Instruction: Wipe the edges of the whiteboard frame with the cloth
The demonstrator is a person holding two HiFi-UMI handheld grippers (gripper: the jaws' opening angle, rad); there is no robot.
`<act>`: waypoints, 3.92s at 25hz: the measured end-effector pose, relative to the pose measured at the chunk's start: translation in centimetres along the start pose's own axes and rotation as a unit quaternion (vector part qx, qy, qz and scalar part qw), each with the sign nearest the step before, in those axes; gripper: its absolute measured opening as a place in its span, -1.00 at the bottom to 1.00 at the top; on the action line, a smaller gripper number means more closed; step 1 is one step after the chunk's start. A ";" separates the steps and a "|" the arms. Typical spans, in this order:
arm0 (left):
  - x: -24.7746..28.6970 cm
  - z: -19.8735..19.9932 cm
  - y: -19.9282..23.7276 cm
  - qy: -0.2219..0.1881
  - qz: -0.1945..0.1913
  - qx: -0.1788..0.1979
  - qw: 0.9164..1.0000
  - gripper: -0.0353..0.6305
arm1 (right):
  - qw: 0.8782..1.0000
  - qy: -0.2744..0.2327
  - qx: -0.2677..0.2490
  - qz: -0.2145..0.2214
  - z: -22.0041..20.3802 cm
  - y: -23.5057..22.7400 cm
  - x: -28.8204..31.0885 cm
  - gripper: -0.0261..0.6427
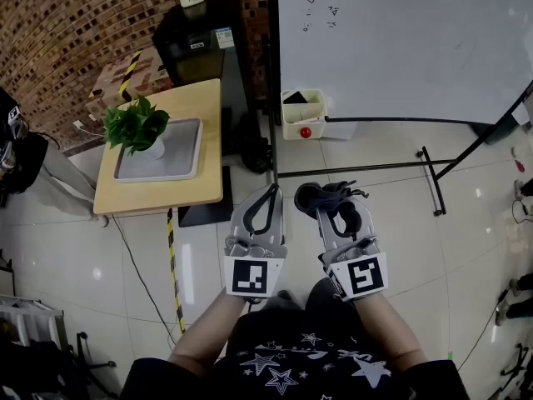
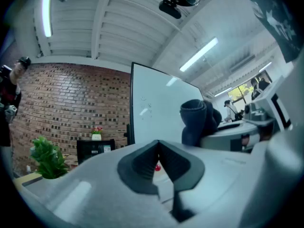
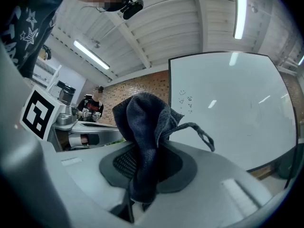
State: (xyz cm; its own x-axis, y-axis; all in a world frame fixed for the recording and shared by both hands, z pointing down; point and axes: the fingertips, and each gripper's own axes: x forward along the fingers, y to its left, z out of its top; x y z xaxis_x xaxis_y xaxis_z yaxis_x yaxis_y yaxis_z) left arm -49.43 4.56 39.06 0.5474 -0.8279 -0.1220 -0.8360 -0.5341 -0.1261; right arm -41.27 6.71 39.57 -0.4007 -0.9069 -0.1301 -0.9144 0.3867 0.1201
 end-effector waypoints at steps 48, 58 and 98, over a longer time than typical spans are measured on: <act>22.3 0.7 16.4 -0.008 0.123 0.055 0.991 -0.88 | 0.995 -0.016 -0.006 0.096 -0.8 -8.4 30.3 -0.69; 23.0 7.5 16.9 -0.045 0.097 0.072 0.992 -0.88 | 0.994 -0.045 -0.044 0.084 6.6 -9.9 30.6 -0.69; 28.5 34.1 19.6 -0.271 0.074 0.189 0.941 -0.88 | 0.963 -0.236 -0.130 0.029 33.7 -14.1 34.1 -0.68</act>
State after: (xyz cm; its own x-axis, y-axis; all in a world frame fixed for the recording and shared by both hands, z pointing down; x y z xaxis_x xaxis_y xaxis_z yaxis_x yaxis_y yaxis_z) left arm -48.83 -23.66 -0.42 0.4514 -0.6255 -0.6364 -0.8868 -0.2354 -0.3976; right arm -43.98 -24.01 0.30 -0.4893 -0.6836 -0.5416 -0.8684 0.3250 0.3744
